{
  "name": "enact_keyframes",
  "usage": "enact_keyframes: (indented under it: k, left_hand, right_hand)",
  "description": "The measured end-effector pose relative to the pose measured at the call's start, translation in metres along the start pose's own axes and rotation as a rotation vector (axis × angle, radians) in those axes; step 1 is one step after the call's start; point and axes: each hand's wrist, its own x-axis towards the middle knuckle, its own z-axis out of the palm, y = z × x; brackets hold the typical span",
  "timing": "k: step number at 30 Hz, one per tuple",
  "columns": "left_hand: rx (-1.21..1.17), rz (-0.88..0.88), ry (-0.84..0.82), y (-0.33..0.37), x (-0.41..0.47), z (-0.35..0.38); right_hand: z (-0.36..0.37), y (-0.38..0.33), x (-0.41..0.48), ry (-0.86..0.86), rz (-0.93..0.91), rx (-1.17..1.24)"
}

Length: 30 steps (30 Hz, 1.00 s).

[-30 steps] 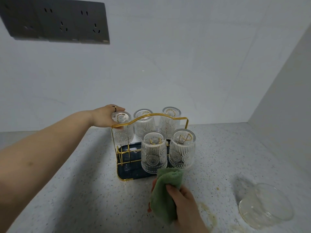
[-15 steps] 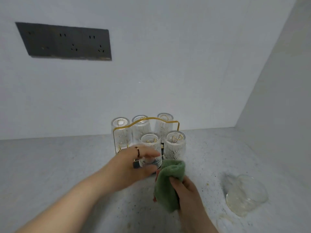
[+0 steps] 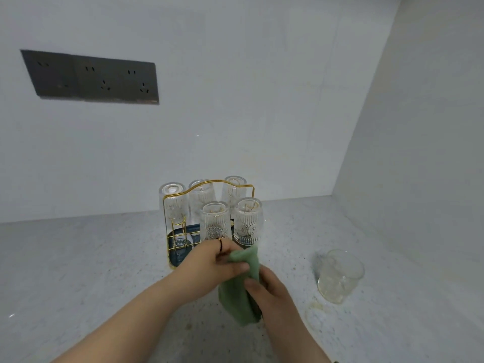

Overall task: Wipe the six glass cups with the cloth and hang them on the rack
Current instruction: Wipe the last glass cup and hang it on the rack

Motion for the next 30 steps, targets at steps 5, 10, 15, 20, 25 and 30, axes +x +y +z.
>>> enact_keyframes:
  k: [5,10,15,20,25,30]
  left_hand:
    - [-0.133,-0.061,0.010,0.001,0.000,0.010]
    - [-0.288,-0.063,-0.061,0.004,0.002,0.024]
    - [-0.149,0.066,-0.125,0.017,0.005,0.046]
    - [0.015,0.128,-0.052,0.021,0.014,0.071]
    - [0.059,0.061,-0.136,0.022,0.033,0.095]
    - [-0.154,-0.060,-0.193,0.020,0.050,0.112]
  right_hand:
    - [-0.002,0.003,-0.011,-0.025,0.020,0.176]
    - [-0.010,0.010,-0.022,0.008,-0.018,0.268]
    - [-0.013,0.012,-0.034,0.065,-0.030,0.692]
    - [-0.031,0.020,-0.033,0.074,0.025,0.838]
    - [-0.060,0.026,-0.030,0.150,0.154,0.881]
    - [-0.113,0.023,-0.030,0.238,0.258,0.827]
